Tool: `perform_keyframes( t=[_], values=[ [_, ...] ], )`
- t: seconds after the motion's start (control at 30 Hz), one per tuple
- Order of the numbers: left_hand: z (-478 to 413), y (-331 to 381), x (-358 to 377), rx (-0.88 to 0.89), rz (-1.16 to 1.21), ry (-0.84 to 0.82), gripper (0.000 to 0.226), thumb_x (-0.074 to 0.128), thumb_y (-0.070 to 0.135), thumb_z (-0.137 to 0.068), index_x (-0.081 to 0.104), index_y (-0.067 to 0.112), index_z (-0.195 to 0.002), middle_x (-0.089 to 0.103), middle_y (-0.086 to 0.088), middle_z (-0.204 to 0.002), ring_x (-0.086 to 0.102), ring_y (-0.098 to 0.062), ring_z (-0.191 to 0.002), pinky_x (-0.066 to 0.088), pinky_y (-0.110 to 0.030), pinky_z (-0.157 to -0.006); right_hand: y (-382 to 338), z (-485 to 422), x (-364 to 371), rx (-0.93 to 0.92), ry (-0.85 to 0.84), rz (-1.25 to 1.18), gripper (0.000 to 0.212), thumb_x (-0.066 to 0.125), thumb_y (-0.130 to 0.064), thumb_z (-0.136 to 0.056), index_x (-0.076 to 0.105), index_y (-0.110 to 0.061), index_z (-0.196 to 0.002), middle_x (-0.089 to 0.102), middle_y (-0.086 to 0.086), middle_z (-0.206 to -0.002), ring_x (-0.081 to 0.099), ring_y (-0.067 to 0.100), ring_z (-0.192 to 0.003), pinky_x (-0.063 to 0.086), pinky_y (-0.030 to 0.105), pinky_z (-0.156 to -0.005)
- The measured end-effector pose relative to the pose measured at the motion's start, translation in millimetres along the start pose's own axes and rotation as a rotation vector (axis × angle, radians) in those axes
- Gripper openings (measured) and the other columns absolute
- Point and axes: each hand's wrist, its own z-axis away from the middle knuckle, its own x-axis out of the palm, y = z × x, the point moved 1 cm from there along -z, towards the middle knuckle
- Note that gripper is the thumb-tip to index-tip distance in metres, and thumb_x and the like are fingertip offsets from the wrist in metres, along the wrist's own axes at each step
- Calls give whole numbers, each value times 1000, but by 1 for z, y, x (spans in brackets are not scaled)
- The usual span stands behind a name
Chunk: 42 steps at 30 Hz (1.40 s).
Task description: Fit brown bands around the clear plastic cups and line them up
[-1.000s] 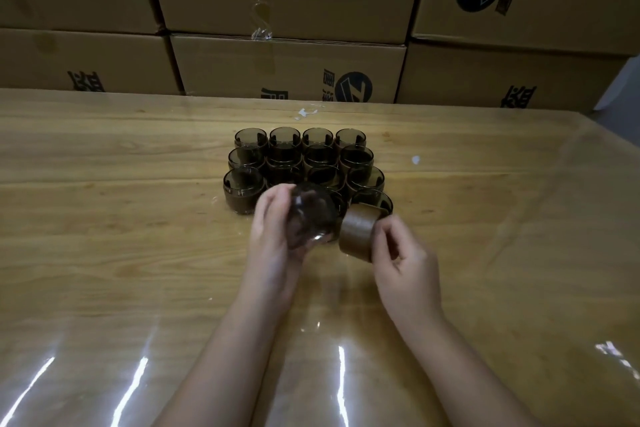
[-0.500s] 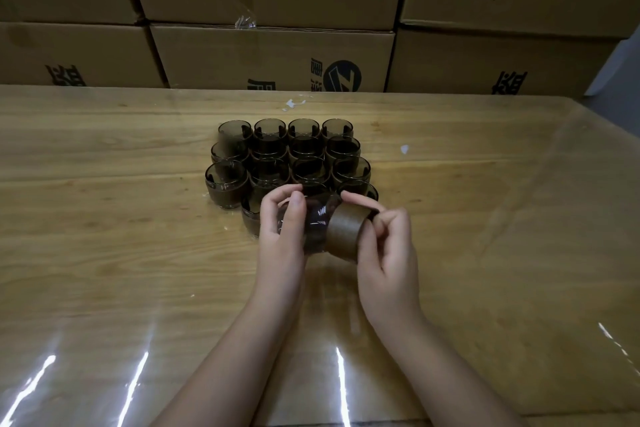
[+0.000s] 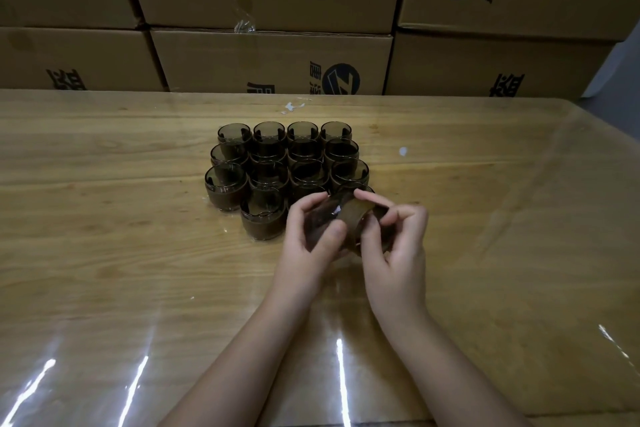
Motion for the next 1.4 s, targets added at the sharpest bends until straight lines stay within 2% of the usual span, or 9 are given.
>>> perform_keyframes(
  t=[0.3,0.47,0.57,0.7,0.8,1.07,1.17,1.27,1.4],
  values=[
    [2,-3,-5,145,-72,-33,64,72,36,-58,48,27,-116,65,11,-104,63,2,-96,50,-16,-77,-3,2,0,-198,-47,120,15,48,-20,-93,33,-24,-93,61,12,-123,62,18,-114,54,32,-83],
    [1,0,-7,219,-83,45,64,76,55,-59,52,29,-112,66,20,-100,63,-3,-95,50,-23,-78,-8,7,6,-164,-67,-190,9,42,-37,-101,35,-31,-99,53,15,-129,55,24,-123,50,44,-94],
    [1,5,-9,264,-63,69,68,72,72,-59,55,30,-110,67,14,-101,63,-8,-96,50,-23,-79,-14,6,7,-62,-4,-383,8,44,-43,-100,39,-38,-103,53,16,-130,58,26,-120,49,31,-94],
    [5,8,-7,322,-126,45,51,66,68,-69,59,33,-105,66,9,-104,64,-11,-97,52,-25,-79,-15,6,4,120,-55,-313,31,40,-50,-94,47,-28,-114,66,-4,-119,61,9,-114,46,16,-89],
    [5,5,-9,282,-76,106,53,66,73,-64,62,38,-103,65,4,-103,63,-25,-98,54,-41,-80,-11,4,4,217,-175,-188,41,32,-60,-89,53,-38,-117,65,-28,-110,61,-5,-104,44,7,-81],
    [2,3,-11,261,-15,161,56,73,71,-58,61,39,-102,63,-8,-104,61,-35,-97,49,-54,-80,-3,3,5,264,-199,-148,40,29,-54,-92,59,-42,-115,65,-22,-117,60,-3,-112,44,13,-91],
    [5,6,-10,284,-48,154,46,74,62,-61,61,42,-101,61,-13,-107,59,-41,-100,48,-59,-84,-4,4,5,248,-144,-136,37,28,-50,-94,55,-43,-120,58,-32,-123,54,-7,-117,40,9,-93],
    [8,9,-8,349,-138,161,38,65,47,-67,58,39,-103,62,-10,-107,62,-26,-99,52,-44,-84,-6,5,6,226,-98,-118,30,33,-39,-98,51,-41,-123,52,-45,-120,47,-16,-120,34,3,-94],
    [10,10,-4,466,-255,144,37,63,37,-72,54,27,-107,61,-8,-109,61,-13,-102,48,-24,-87,-4,3,4,328,-84,-161,27,41,-36,-93,58,-44,-111,61,-37,-111,55,-11,-112,42,7,-90]
  ],
)
